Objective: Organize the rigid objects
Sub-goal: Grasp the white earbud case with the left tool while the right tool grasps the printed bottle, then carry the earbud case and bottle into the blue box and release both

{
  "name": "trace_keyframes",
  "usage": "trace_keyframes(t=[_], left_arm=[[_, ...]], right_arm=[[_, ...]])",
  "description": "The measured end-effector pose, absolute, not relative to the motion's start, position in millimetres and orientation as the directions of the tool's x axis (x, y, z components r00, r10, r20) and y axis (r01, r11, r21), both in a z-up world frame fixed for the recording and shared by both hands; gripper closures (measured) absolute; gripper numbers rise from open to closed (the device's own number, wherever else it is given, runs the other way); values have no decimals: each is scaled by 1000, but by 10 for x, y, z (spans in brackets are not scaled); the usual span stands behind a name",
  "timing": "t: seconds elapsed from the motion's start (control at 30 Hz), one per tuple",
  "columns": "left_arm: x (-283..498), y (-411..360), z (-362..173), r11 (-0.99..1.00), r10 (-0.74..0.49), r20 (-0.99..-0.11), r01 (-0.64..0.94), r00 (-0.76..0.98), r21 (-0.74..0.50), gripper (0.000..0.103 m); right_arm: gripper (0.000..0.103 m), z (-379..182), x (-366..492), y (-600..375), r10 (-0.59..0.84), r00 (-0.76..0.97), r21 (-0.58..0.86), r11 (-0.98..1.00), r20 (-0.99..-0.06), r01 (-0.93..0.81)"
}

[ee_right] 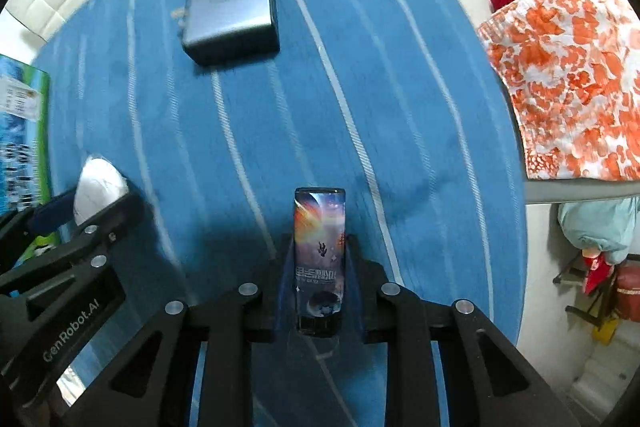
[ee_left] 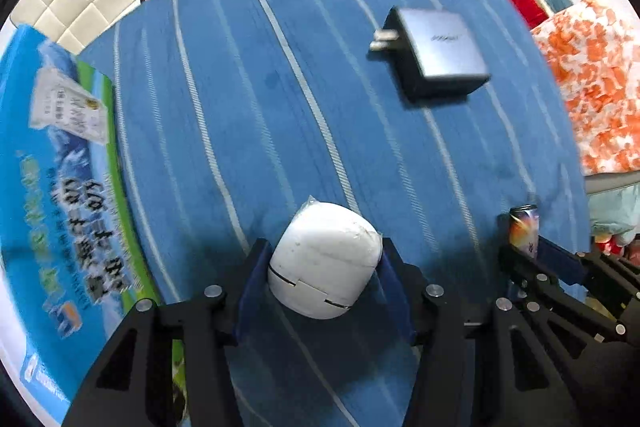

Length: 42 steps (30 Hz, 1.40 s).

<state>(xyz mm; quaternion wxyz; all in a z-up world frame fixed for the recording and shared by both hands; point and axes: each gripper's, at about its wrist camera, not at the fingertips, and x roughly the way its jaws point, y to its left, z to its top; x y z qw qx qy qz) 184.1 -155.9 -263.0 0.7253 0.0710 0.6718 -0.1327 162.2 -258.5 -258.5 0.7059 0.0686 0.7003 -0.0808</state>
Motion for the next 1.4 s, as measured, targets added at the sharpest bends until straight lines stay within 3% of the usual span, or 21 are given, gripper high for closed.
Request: trace_keyframes(t=[0.33,0.53,0.87,1.13,1.4], left_arm=[[1585,-1203,-1583,947,-219,-952,282,213,-155,52],[1511,-627,-1013,960,-200,-925,251,322,-121,52],[1363,252,-566,990,-114,-896,120,430,-69,52],[1321,807,-518,995,-102,-886,51,453,-88,52],[1556,1438,-1087,976,-187,-926,-45,329,-213,52]], right_arm=[[77,-1442,1362,-2284,2,204,26,993,-979,116],[77,-837,1245,-1842,52,307,73,996,-950,57],[77,-456,1140,-1044,148,374,132,989,-915,-69],[77,-428,1203,-407,215,368,170,974,-904,-152],[77,-1076,1604,-48,259,241,236,964,-935,-119]])
